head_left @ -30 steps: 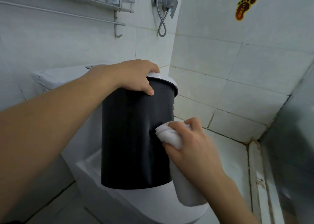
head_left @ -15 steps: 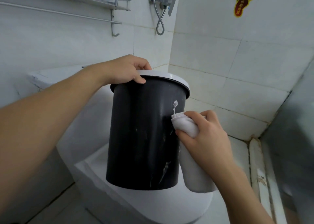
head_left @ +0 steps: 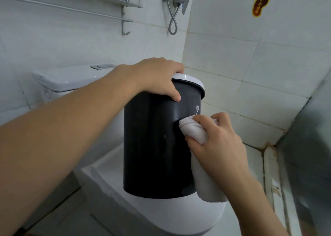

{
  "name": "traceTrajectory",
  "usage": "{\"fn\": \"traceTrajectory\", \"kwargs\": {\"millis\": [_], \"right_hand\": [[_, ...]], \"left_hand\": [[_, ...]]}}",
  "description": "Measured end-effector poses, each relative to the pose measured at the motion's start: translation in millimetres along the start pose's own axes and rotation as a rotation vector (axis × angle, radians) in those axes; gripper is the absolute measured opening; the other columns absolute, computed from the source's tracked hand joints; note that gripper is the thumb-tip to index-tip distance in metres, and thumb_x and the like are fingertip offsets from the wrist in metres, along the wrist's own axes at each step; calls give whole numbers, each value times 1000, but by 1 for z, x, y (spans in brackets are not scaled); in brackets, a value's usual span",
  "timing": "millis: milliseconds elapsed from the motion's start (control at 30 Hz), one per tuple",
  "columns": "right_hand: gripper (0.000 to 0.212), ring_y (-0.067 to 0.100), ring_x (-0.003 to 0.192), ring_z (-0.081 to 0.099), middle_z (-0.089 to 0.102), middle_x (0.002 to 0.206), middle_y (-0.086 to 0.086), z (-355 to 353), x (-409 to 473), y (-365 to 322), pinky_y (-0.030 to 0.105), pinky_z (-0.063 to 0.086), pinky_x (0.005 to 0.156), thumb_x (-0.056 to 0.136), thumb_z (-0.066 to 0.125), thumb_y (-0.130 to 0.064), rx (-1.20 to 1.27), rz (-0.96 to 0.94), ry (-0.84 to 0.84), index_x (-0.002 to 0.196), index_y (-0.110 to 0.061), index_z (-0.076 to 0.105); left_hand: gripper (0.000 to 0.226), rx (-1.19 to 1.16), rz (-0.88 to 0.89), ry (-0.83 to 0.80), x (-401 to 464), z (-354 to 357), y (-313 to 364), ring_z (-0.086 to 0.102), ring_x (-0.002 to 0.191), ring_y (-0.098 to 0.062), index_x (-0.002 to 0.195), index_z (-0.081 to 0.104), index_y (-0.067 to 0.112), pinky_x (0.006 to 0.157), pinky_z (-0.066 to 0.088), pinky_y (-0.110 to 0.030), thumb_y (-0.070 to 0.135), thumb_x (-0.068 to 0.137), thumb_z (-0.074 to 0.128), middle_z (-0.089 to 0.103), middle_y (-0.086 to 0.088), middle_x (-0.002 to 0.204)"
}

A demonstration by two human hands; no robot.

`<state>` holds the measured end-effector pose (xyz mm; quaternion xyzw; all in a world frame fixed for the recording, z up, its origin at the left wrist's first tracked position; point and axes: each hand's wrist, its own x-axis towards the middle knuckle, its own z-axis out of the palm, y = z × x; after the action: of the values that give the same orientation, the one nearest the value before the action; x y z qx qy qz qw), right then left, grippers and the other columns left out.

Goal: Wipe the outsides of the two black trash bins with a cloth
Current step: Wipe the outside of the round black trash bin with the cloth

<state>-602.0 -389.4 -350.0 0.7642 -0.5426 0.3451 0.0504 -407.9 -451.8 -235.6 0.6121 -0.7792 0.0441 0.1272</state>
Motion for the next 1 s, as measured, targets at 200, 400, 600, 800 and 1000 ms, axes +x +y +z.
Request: {"fn": "traceTrajectory", "kwargs": {"millis": [200,400,600,800,1000], "right_hand": [[23,22,71,54,42,104,-9,-6,-1,-8,30,38,51,83,63,-42,-25,-18,-31,106,-43,59],[22,22,65,46,43,105,-5,-1,7,-23,28,34,49,83,58,-38,-108,-70,-51,104,-38,57],[24,18,61,33,44,94,-2,3,-9,-27,21,17,42,73,65,-32,-202,-148,-59,96,-34,59],[25,17,60,34,44,93,-2,0,-15,-30,20,12,42,71,68,-35,-188,-179,-105,95,-36,60],[25,18,64,43,43,93,-1,5,-14,-36,21,16,43,74,66,-32,-182,-207,-109,98,-33,60]], "left_hand": [[48,-82,-17,-21,5,5,-1,56,97,-21,110,53,34,80,47,-37,48,71,77,61,8,105],[48,-106,-10,-25,8,6,1,56,98,-22,111,54,31,78,46,-36,43,72,79,60,7,107],[45,-119,-14,-38,10,5,-1,55,99,-20,109,51,34,77,42,-34,43,75,78,57,9,108],[48,-104,-8,-30,11,6,-1,54,98,-21,111,50,34,77,41,-34,45,74,78,56,9,109],[47,-119,-6,-40,10,5,-1,54,98,-20,115,53,30,76,41,-34,42,76,78,57,9,108]]}}
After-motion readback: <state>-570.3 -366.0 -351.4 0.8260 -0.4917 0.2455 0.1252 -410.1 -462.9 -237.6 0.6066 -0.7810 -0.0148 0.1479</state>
